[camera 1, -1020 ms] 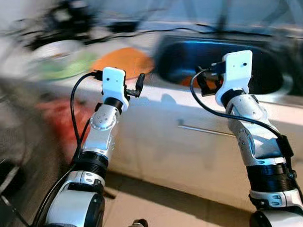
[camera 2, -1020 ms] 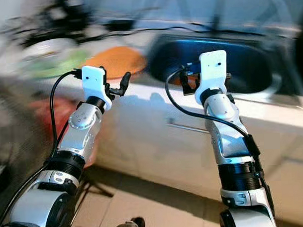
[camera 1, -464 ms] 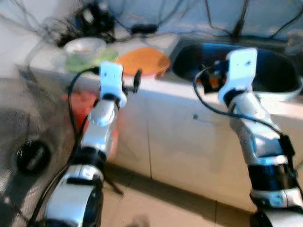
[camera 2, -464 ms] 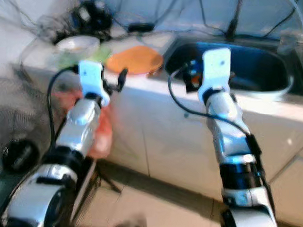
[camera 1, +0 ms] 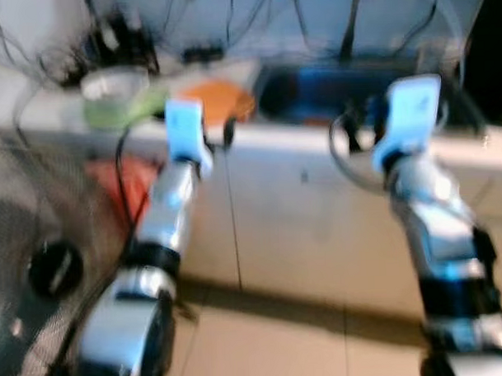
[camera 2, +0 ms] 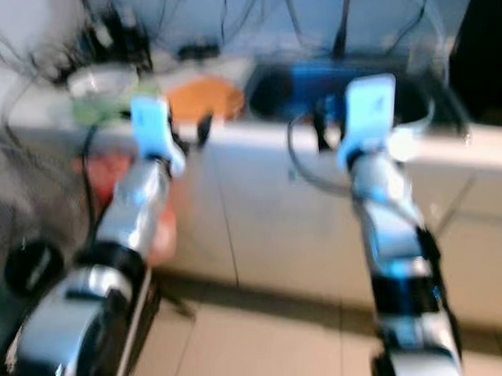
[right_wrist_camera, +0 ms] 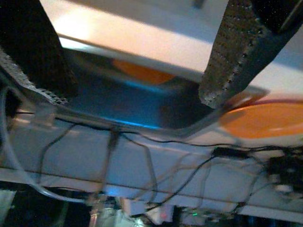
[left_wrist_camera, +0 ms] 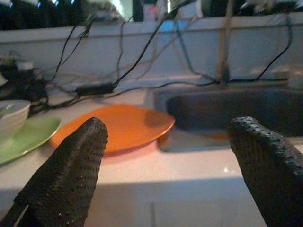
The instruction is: Kitchen organization
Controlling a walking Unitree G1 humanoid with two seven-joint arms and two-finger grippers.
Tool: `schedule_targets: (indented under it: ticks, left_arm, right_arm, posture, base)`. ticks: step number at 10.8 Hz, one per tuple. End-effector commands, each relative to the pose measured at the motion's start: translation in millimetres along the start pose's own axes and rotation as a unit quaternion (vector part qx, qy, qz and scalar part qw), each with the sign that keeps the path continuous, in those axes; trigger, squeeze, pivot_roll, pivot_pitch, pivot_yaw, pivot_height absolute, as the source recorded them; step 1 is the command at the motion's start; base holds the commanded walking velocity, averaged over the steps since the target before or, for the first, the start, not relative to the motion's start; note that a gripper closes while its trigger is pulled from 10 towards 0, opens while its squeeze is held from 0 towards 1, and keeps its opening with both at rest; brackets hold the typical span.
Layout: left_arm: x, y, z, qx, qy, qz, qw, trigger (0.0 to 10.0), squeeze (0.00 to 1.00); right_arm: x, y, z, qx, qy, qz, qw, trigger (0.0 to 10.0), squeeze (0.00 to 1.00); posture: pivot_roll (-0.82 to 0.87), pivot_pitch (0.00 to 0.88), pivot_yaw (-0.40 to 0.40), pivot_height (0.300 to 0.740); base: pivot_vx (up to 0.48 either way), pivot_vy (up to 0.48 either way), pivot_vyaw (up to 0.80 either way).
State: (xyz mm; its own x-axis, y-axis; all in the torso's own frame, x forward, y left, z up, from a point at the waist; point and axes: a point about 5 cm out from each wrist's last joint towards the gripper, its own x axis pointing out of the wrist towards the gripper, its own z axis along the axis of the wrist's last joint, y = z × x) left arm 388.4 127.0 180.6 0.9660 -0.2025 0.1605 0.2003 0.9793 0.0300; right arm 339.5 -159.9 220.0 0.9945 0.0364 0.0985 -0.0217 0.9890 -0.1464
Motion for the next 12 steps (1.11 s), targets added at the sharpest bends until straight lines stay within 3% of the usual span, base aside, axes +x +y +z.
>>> schedule_targets:
  ticks: [1, 4, 7, 9, 12]
  left_arm:
    - [-1.6, -0.6, -6.4, -0.009, 0.015, 0.002, 1.0, 10.0, 0.0]
    - [-15.2, -9.1, -22.5, -0.003, 0.028, -0.018, 0.999, 10.0, 0.0]
    - [-28.6, -9.2, -40.1, -0.031, 0.044, 0.024, 0.998, 10.0, 0.0]
    - [-27.9, -13.5, -41.0, -0.048, 0.044, 0.037, 0.997, 10.0, 0.0]
    - [-23.0, -13.2, -35.4, -0.044, 0.043, 0.026, 0.998, 10.0, 0.0]
  right_arm:
    - [0.2, -1.9, -1.2, -0.01, 0.006, -0.001, 1.0, 10.0, 0.0]
    - [2.9, 10.8, -6.2, 0.001, 0.015, 0.02, 1.0, 10.0, 0.0]
    - [4.8, 14.1, -5.8, -0.02, 0.025, 0.051, 0.998, 10.0, 0.0]
    - [6.2, 11.7, -4.4, -0.037, 0.027, 0.064, 0.997, 10.0, 0.0]
    - [8.7, 20.5, -3.5, -0.02, 0.019, 0.062, 0.998, 10.0, 0.0]
  posture:
    - [-0.07, 0.0, 0.066, 0.74]
    - [-0.02, 0.0, 0.025, 0.74]
    - [-0.04, 0.0, -0.056, 0.74]
    - [-0.05, 0.0, -0.083, 0.74]
    - [-0.03, 0.0, -0.033, 0.74]
  base:
    - [0.0, 0.0, 0.0]
    - [0.0, 0.0, 0.0]
    - [0.0, 0.0, 0.0]
    - [0.0, 0.0, 0.0]
    - [0.0, 0.0, 0.0]
